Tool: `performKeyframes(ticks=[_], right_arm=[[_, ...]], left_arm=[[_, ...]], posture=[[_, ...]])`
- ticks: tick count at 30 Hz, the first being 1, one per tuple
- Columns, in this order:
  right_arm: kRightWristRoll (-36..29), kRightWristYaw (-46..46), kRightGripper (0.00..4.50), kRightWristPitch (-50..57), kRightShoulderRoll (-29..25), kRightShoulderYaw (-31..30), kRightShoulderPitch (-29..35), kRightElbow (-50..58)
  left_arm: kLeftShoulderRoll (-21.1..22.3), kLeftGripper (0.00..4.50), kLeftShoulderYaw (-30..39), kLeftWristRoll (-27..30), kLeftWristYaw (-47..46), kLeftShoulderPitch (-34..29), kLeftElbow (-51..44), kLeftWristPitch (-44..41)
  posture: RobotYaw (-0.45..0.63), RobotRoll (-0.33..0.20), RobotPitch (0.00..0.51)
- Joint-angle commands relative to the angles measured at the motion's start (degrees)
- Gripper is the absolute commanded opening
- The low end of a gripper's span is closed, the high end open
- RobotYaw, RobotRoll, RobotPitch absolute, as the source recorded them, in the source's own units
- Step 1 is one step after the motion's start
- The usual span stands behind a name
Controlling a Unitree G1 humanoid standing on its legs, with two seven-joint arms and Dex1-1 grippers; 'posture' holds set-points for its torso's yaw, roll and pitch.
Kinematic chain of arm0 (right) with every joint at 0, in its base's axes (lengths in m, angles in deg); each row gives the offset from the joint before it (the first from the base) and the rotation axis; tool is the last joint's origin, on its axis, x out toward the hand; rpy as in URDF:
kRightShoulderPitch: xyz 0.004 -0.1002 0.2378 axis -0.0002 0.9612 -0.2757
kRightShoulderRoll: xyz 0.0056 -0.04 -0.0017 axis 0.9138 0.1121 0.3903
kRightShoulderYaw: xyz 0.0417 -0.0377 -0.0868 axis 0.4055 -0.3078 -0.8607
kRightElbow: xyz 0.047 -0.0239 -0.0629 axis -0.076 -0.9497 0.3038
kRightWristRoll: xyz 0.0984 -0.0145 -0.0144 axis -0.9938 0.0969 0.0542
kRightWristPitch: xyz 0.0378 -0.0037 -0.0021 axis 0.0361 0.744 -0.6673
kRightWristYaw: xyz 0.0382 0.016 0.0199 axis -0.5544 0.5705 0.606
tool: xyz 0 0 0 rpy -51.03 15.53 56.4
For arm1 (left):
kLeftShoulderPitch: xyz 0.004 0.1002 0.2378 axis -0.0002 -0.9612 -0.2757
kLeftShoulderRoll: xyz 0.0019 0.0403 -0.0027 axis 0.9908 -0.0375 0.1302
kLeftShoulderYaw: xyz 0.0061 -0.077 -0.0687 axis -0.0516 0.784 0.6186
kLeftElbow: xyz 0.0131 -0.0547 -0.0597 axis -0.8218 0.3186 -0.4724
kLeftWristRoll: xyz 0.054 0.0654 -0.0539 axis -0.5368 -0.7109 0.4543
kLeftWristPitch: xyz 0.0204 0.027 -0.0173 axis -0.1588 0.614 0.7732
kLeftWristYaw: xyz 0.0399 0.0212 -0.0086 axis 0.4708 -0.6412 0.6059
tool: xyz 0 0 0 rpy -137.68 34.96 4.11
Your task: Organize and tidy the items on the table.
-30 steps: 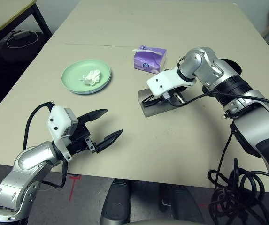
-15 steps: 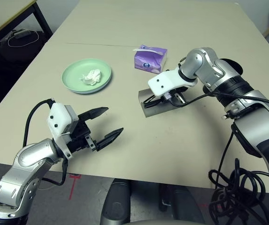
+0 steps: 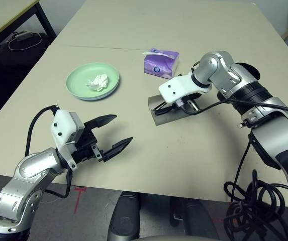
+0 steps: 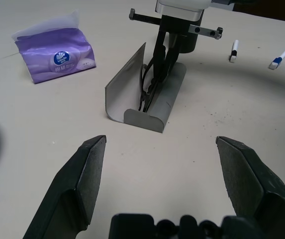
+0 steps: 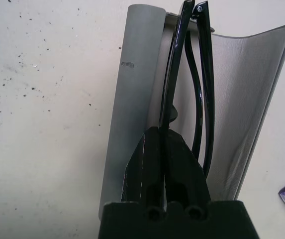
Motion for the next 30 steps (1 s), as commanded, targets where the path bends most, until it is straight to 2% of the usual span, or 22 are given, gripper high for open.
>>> performKeyframes(ticks=[1,13,24,30], right_arm=[[-0.45,0.52,0.03,0.37,-0.69,0.62,1.27,0.95],[-1.6,2.08,0.03,2.5,-1.09,0.68,2.89,3.18],[-2.58,4.48,0.03,3.11,-0.83,0.8,3.09,3.07],[-1.95,4.34,2.08,1.09,0.42,1.03,0.71,-3.22]], left_arm=[[0.52,4.5,-0.53,0.18,0.54,0.4,0.06,-0.46],[0.46,4.5,-0.63,0.22,0.9,0.75,0.03,-0.96],[0.38,4.5,0.3,0.68,0.36,-1.44,-1.95,-1.29],[0.47,4.5,0.77,1.46,-0.22,-3.1,-3.54,-1.82]], posture=[[0.33,0.0,0.174],[0.33,0.0,0.181],[0.35,0.0,0.195],[0.36,0.0,0.214]])
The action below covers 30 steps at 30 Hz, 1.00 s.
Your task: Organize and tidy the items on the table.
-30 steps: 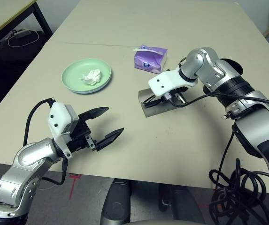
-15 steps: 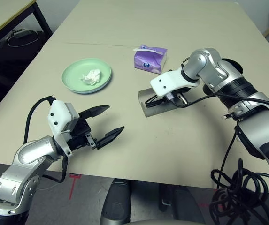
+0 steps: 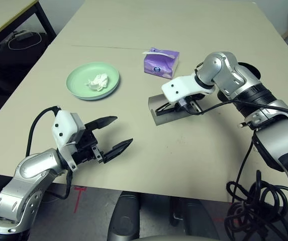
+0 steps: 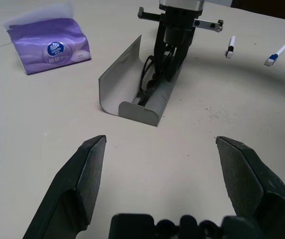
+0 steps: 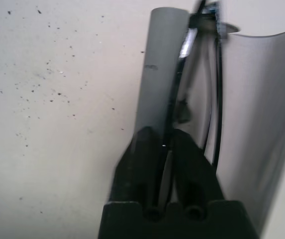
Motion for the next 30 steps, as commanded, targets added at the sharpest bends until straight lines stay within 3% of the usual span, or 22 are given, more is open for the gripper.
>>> performKeyframes(ticks=[1,6,7,30], right_arm=[[0.1,0.06,2.47,-1.8,0.89,-0.1,-1.04,-4.76],[1.06,-1.38,4.29,-4.44,2.64,0.29,-4.08,-11.28],[1.2,-1.74,4.44,-4.74,2.9,0.42,-4.52,-12.16],[-1.03,0.96,4.44,-5.39,0.19,4.39,-7.57,-11.12]], left_arm=[[0.48,4.5,0.79,1.09,-0.3,-1.63,-2.44,-1.02],[0.71,4.5,1.34,1.77,-0.77,-2.78,-3.56,-1.86],[0.75,4.5,1.4,1.84,-0.82,-2.91,-3.67,-1.94],[-0.24,4.5,-2.52,-0.16,1.42,2.85,2.48,0.62]], posture=[[0.37,0.0,0.219],[0.38,0.0,0.231],[0.38,0.0,0.231],[0.29,0.0,0.199]])
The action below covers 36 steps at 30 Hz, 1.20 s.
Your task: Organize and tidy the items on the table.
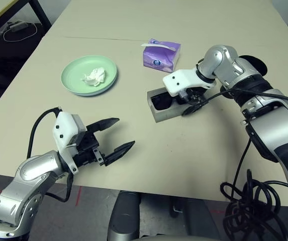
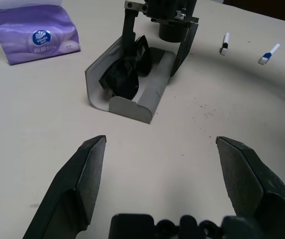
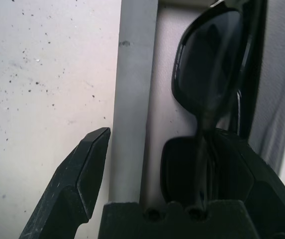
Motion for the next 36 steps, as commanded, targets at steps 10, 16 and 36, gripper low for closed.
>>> performKeyframes(ticks=[10,16,36], right_arm=[[-1.26,0.63,4.44,1.52,-1.39,1.55,-0.99,3.18],[-1.5,0.02,4.44,2.32,-1.55,2.14,-1.64,3.02],[-5.91,1.67,4.44,11.05,-3.44,5.21,2.04,11.22]], left_arm=[[-0.5,4.5,-2.74,-1.89,1.54,3.03,3.72,2.1],[-0.6,4.5,-2.9,-1.94,1.39,3.17,3.58,2.15],[-0.96,4.5,-3.73,-2.43,1.7,5.93,5.54,2.05]], posture=[[0.28,0.0,0.184],[0.28,0.0,0.181],[0.23,0.0,0.167]])
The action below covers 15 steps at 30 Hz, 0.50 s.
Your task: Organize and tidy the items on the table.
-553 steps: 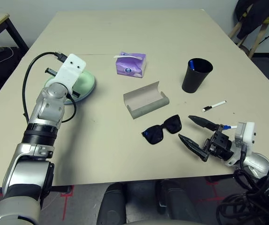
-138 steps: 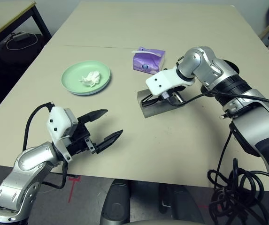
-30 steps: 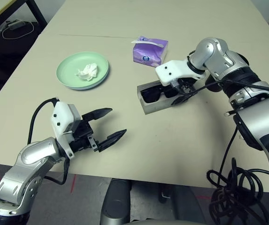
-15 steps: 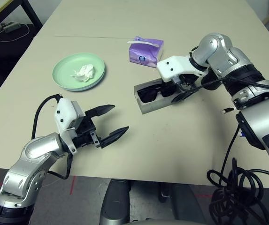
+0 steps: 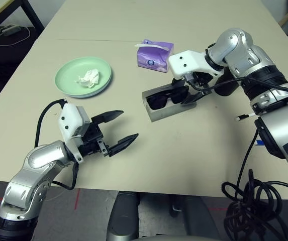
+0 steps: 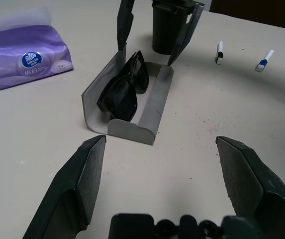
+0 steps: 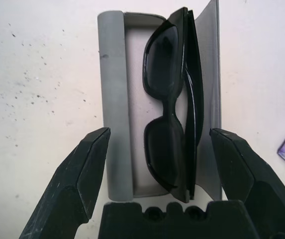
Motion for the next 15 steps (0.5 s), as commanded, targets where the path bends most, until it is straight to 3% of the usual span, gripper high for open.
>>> performKeyframes(ticks=[1,15], right_arm=[[-1.51,1.23,4.44,2.74,-1.24,0.93,1.78,3.72],[-7.18,2.13,4.44,9.34,-4.09,-2.61,6.15,13.66]], left_arm=[[-0.12,4.5,-1.3,-0.77,0.72,0.16,0.71,0.3],[-0.31,4.5,-1.69,-1.04,0.73,0.24,0.59,0.72]], posture=[[0.23,0.0,0.167],[0.26,0.0,0.157]])
